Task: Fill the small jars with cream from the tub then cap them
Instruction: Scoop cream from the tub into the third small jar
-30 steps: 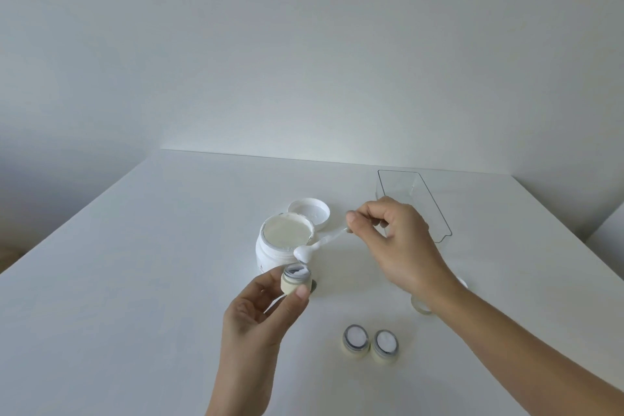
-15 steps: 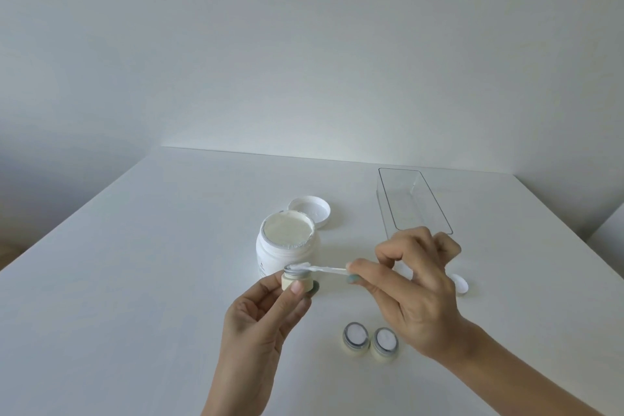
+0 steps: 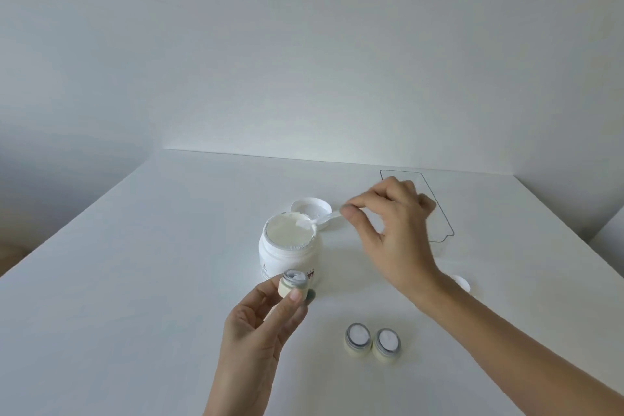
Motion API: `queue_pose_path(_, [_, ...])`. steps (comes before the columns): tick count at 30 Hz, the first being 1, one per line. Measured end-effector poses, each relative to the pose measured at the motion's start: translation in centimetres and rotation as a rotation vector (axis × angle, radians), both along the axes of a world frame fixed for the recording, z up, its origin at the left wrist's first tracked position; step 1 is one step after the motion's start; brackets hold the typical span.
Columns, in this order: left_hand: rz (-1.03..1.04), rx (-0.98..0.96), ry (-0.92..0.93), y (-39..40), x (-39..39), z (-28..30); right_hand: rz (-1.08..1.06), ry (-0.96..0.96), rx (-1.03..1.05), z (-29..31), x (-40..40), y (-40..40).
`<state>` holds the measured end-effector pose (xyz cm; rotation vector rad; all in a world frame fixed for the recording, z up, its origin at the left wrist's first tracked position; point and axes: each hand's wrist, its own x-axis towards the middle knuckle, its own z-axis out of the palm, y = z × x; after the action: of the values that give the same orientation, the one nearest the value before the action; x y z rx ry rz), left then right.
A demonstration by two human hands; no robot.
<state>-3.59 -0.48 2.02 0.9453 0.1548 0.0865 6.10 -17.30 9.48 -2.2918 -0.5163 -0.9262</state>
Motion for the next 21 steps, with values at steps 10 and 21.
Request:
queue_pose_path(10, [-0.002, 0.029, 0.03, 0.2, -0.2, 0.0, 0.115, 0.232, -0.428, 0.3, 4.4, 5.2])
queue_pose_path(21, [0.011, 0.04, 0.03, 0.3, 0.0, 0.0, 0.16, 0.601, -0.312, 0.6, 5.0, 4.5])
